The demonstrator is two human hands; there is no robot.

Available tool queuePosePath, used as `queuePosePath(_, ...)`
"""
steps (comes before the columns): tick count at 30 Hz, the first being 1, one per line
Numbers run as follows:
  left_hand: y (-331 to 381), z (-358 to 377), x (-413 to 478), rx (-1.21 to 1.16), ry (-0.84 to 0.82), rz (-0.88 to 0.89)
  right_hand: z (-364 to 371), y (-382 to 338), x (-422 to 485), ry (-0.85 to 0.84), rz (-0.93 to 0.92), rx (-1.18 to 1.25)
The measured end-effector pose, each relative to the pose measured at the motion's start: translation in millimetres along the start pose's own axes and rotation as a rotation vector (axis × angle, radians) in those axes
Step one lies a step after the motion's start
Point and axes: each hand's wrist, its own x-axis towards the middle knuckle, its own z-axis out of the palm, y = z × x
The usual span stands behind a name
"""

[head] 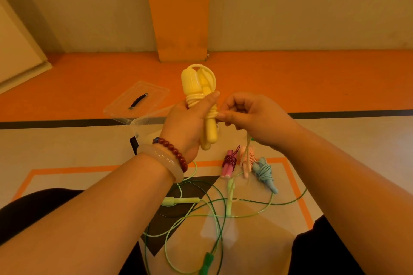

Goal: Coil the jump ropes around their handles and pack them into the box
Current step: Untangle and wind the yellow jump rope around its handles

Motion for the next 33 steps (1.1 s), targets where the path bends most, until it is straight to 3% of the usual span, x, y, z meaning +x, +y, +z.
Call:
queuePosePath(8, 10.7, -6.8, 1.1, -0.245, -0.162, -0.065, -17.6, 2.2, -1.1, -0.125, 0.131, -0.078)
queuePosePath(12, 15.0, -7.6, -1.9, -0.313, -0.257, -0.132, -15.7, 5.6, -1.6, -0.073, 0.129, 0.185)
queuePosePath(15, 17.1, -8.3, -4.0, -0.295, -0.316, -0.150, -12.8, 4.1, -2.5, -0.030, 0.105, 0.192)
queuePosePath(21, 13.9, -6.1, -7.2, -0.423, -0.287, -0.124, 4.4, 5.4, -2.2, -0.011, 0.108, 0.139)
queuePosePath(25, 6.7, -5.2, -2.0, -0.317, -0.178, -0.076, 15.8, 0.3, -2.7, 0.005, 0.057, 0.082)
queuePosePath(33, 3.7, -7.1, 2.8, -0.210, -0.185, -0.129, 15.1, -2.5, -4.2, 0.078, 0.045, 0.053)
